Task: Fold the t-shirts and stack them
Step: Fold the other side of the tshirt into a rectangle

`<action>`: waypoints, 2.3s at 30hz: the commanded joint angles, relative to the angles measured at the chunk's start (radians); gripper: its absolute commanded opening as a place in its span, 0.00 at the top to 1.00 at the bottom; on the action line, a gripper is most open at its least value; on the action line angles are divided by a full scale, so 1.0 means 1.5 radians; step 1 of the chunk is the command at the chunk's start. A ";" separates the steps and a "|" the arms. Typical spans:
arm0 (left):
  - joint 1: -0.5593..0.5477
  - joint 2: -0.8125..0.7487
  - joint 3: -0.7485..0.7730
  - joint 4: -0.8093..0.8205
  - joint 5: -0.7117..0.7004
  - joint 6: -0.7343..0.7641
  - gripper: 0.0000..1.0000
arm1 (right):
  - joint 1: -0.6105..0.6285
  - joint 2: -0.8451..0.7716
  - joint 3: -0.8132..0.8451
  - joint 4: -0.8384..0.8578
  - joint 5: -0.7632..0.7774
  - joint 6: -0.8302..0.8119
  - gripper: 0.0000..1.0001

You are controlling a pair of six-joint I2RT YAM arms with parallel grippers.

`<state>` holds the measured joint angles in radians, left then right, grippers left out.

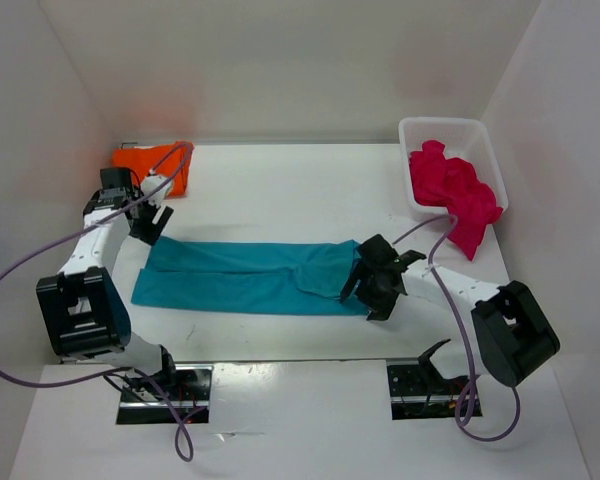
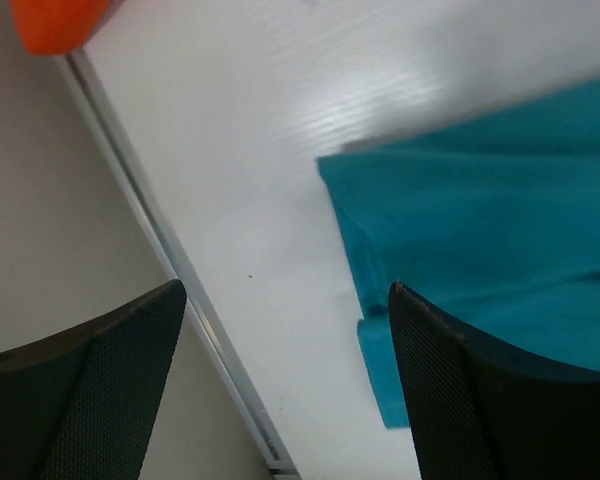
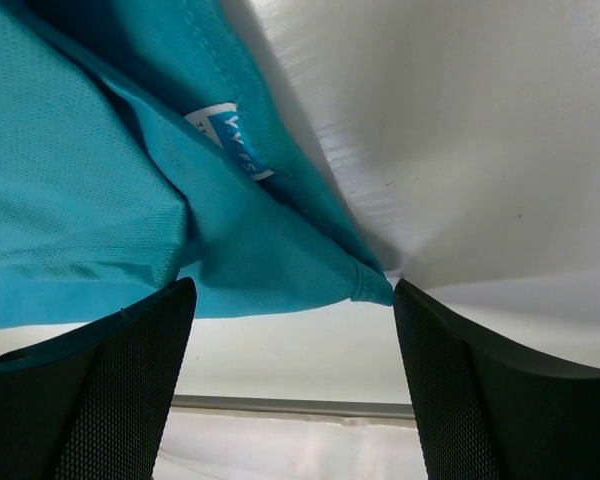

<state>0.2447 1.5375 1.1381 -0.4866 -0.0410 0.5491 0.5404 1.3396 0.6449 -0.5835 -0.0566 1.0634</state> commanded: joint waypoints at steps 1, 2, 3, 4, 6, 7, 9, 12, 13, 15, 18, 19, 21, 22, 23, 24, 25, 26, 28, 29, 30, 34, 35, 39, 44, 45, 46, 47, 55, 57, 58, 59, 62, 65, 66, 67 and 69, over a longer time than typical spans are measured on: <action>-0.009 -0.015 -0.045 -0.121 0.106 0.164 0.12 | -0.002 0.013 0.028 0.018 0.040 -0.018 0.16; -0.009 -0.015 -0.058 -0.121 0.100 0.197 0.12 | -0.002 0.013 0.045 0.002 0.046 -0.025 0.16; -0.019 -0.015 -0.068 -0.121 0.094 0.204 0.12 | -0.002 0.013 0.060 -0.011 0.069 -0.032 0.16; -0.027 -0.009 -0.076 -0.121 0.094 0.205 0.12 | -0.002 0.007 0.077 -0.026 0.085 -0.038 0.16; -0.027 -0.009 -0.090 -0.090 0.078 0.205 0.14 | -0.009 -0.001 0.137 -0.064 0.116 -0.066 0.16; -0.034 -0.002 -0.090 -0.082 0.077 0.205 0.16 | -0.025 -0.001 0.176 -0.064 0.127 -0.080 0.17; -0.034 0.006 -0.096 -0.053 0.058 0.195 0.25 | -0.051 0.023 0.209 -0.064 0.127 -0.134 0.18; -0.041 0.006 -0.110 -0.018 0.027 0.189 0.30 | -0.095 0.087 0.289 -0.057 0.108 -0.188 0.22; -0.041 0.006 -0.110 -0.011 0.027 0.189 0.30 | -0.102 0.101 0.300 -0.063 0.108 -0.201 0.22; -0.041 0.006 -0.110 0.004 0.013 0.182 0.32 | -0.110 0.128 0.317 -0.055 0.101 -0.225 0.22; -0.048 0.006 -0.110 0.010 0.013 0.168 0.32 | -0.133 0.193 0.337 -0.014 0.080 -0.241 0.22; -0.048 0.006 -0.110 0.017 0.013 0.168 0.32 | -0.139 0.205 0.343 -0.004 0.063 -0.250 0.24; -0.048 0.006 -0.104 0.017 0.013 0.162 0.32 | -0.149 0.240 0.365 0.031 0.043 -0.267 0.29; -0.048 0.006 -0.096 0.009 0.013 0.162 0.32 | -0.149 0.252 0.373 0.042 0.005 -0.279 0.33; -0.048 0.006 -0.087 0.003 0.013 0.162 0.32 | -0.149 0.267 0.383 0.048 -0.011 -0.291 0.35; -0.055 0.006 -0.087 0.003 0.013 0.162 0.32 | -0.149 0.295 0.409 0.038 -0.017 -0.298 0.36; -0.055 0.006 -0.078 -0.005 0.013 0.162 0.32 | -0.149 0.305 0.419 0.038 -0.017 -0.298 0.38; -0.055 0.006 -0.078 -0.005 0.013 0.156 0.32 | -0.149 0.313 0.425 0.031 -0.017 -0.298 0.38; -0.055 0.006 -0.064 -0.013 0.013 0.155 0.32 | -0.149 0.313 0.425 0.031 -0.009 -0.298 0.41; -0.061 0.006 -0.064 -0.013 0.019 0.149 0.32 | -0.149 0.313 0.425 0.039 -0.009 -0.298 0.46; -0.061 0.006 -0.064 -0.019 0.019 0.149 0.32 | -0.149 0.313 0.417 0.039 -0.009 -0.298 0.48; -0.061 0.013 -0.073 -0.007 0.005 0.155 0.32 | -0.149 0.328 0.417 0.054 -0.023 -0.298 0.52; -0.061 0.013 -0.081 -0.007 0.005 0.155 0.32 | -0.149 0.341 0.417 0.054 -0.023 -0.298 0.52; -0.061 0.013 -0.081 0.006 -0.008 0.155 0.32 | -0.149 0.355 0.423 0.061 -0.031 -0.298 0.49; -0.073 0.013 -0.087 0.019 -0.008 0.162 0.30 | -0.149 0.371 0.437 0.061 -0.039 -0.304 0.58; -0.073 0.019 -0.087 0.019 -0.008 0.162 0.30 | -0.149 0.377 0.437 0.061 -0.039 -0.304 0.62; -0.079 0.019 -0.093 0.025 -0.008 0.162 0.30 | -0.149 0.377 0.443 0.061 -0.039 -0.304 0.72; -0.079 0.019 -0.093 0.025 -0.008 0.168 0.30 | -0.149 0.377 0.443 0.061 -0.039 -0.304 0.75; -0.087 0.025 -0.087 -0.061 0.023 0.219 0.30 | -0.169 0.363 0.443 0.079 -0.023 -0.285 1.00; -0.087 0.025 -0.087 -0.085 0.032 0.238 0.30 | -0.177 0.363 0.437 0.090 -0.031 -0.275 1.00; -0.087 0.025 -0.087 -0.085 0.032 0.238 0.29 | -0.177 0.355 0.437 0.106 -0.031 -0.267 1.00; -0.094 0.025 -0.097 -0.079 0.032 0.244 0.29 | -0.183 0.349 0.430 0.114 -0.038 -0.267 1.00; -0.094 0.025 -0.110 -0.058 0.016 0.244 0.27 | -0.198 0.348 0.436 0.130 -0.038 -0.259 1.00; -0.094 0.044 -0.118 -0.037 0.016 0.244 0.29 | -0.198 0.371 0.467 0.130 -0.038 -0.259 1.00; -0.094 0.051 -0.118 -0.030 0.016 0.236 0.31 | -0.198 0.377 0.483 0.123 -0.045 -0.259 1.00; -0.100 0.051 -0.118 -0.022 0.009 0.228 0.34 | -0.198 0.377 0.483 0.123 -0.052 -0.259 1.00; -0.100 0.063 -0.118 -0.015 0.009 0.222 0.46 | -0.198 0.383 0.489 0.123 -0.052 -0.259 1.00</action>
<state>0.1028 1.6115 0.9684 -0.5396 -0.0345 0.8864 0.2451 1.9057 1.3254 -0.4484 -0.1223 0.6655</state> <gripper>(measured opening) 0.567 0.004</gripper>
